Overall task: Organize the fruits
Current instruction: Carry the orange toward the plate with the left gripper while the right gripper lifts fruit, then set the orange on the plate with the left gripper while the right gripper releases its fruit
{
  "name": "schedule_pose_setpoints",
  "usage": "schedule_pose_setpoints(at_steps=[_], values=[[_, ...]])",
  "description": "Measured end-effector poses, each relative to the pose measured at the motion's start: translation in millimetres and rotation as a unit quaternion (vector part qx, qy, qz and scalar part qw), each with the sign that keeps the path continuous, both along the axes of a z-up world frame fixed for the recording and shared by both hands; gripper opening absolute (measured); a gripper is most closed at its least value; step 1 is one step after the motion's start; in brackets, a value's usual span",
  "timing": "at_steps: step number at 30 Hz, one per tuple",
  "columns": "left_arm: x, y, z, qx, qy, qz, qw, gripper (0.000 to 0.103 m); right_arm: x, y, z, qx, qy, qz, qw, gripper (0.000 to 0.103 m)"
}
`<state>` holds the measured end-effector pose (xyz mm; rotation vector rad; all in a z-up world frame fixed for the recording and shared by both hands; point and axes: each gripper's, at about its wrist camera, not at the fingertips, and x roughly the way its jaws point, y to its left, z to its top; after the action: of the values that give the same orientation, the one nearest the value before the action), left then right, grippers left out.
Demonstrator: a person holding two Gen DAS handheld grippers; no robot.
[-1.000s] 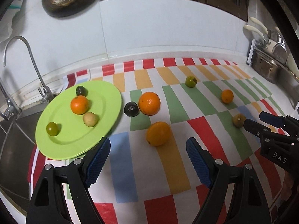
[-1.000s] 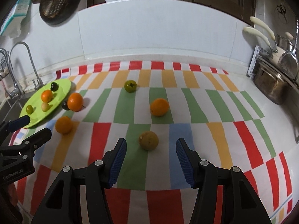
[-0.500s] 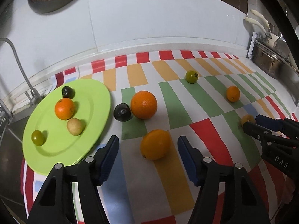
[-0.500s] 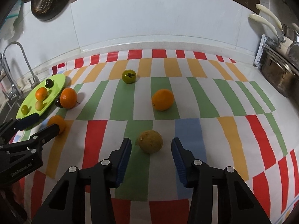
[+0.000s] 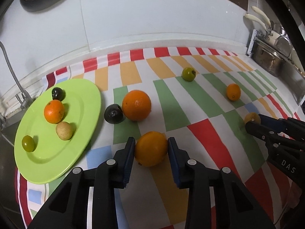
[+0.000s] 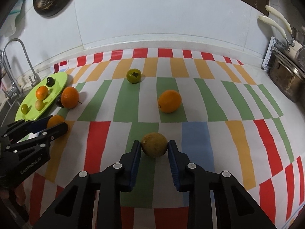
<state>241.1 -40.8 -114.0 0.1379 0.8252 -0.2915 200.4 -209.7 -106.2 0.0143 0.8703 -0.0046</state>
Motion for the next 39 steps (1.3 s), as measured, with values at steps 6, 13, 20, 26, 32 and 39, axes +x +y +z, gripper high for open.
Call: schedule_pose_setpoints(at_steps=[6, 13, 20, 26, 32, 39], values=[[-11, 6, 17, -0.015, -0.013, 0.001, 0.9998, 0.034, -6, 7, 12, 0.006, -0.013, 0.013, 1.000, 0.030], [-27, 21, 39, -0.034, -0.033, 0.012, 0.9988, 0.034, -15, 20, 31, 0.011, -0.035, 0.032, 0.999, 0.030], [-43, 39, 59, -0.049, -0.053, 0.028, 0.9970, 0.034, -26, 39, 52, 0.015, -0.062, 0.059, 0.996, 0.030], [-53, 55, 74, -0.052, -0.072, 0.043, 0.9951, 0.034, -31, 55, 69, 0.017, -0.085, 0.082, 0.993, 0.030], [-61, 74, 86, -0.056, -0.091, 0.059, 0.9926, 0.034, -30, 75, 81, 0.016, -0.102, 0.104, 0.989, 0.030], [-62, 94, 97, -0.055, -0.107, 0.077, 0.9897, 0.034, -26, 99, 92, 0.017, -0.117, 0.135, 0.984, 0.030]])
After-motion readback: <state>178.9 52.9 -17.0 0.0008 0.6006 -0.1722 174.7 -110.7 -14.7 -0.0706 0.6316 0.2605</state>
